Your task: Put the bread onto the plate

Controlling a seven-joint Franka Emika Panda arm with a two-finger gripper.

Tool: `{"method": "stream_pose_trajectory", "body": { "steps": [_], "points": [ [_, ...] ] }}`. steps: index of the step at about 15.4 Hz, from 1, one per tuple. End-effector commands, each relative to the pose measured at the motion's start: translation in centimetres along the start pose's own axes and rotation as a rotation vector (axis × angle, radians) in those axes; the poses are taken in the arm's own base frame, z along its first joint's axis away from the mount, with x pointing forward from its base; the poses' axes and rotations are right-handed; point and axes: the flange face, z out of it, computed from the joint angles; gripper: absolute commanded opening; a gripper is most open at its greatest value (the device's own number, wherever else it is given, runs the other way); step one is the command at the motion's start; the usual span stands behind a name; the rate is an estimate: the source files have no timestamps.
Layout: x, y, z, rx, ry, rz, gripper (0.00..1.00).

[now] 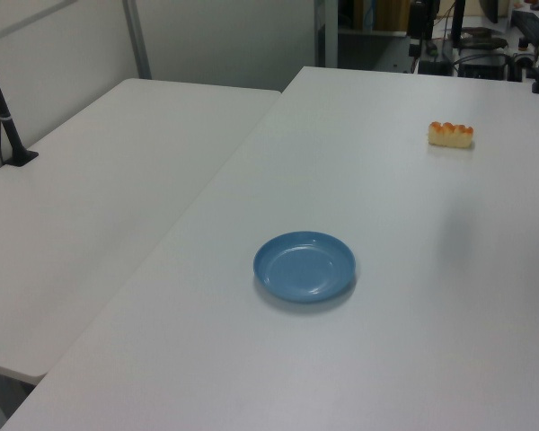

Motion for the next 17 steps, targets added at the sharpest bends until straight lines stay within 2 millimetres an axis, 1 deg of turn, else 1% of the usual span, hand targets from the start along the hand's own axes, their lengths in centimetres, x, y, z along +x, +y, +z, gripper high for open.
{"method": "stream_pose_trajectory", "body": {
  "steps": [1,4,5,6,7,8,9,10,11,13,15,17],
  "points": [
    [-0.8,0.7,-1.1,-0.005,-0.001,-0.011,1.0],
    [-1.2,2.7,-1.8,-0.015,0.009,0.005,1.0],
    [-1.2,3.1,-1.8,-0.018,0.01,0.0,1.0],
    [-1.3,4.0,-1.8,-0.025,0.01,-0.003,1.0],
    [-1.5,5.6,-1.7,-0.043,0.002,-0.028,1.0],
    [-1.8,6.8,-1.4,-0.047,-0.009,-0.066,1.0],
    [-2.3,9.1,-1.2,-0.047,-0.017,-0.118,1.0],
    [-2.6,10.6,-0.8,-0.042,-0.028,-0.148,1.0],
    [-3.1,12.7,-0.2,-0.037,-0.044,-0.155,1.0],
    [-4.3,16.1,2.1,-0.015,-0.078,-0.154,1.0],
    [-5.0,18.7,4.9,-0.01,-0.081,-0.124,1.0],
    [-5.9,21.3,7.7,-0.027,-0.037,-0.083,1.0]
  ]
}}
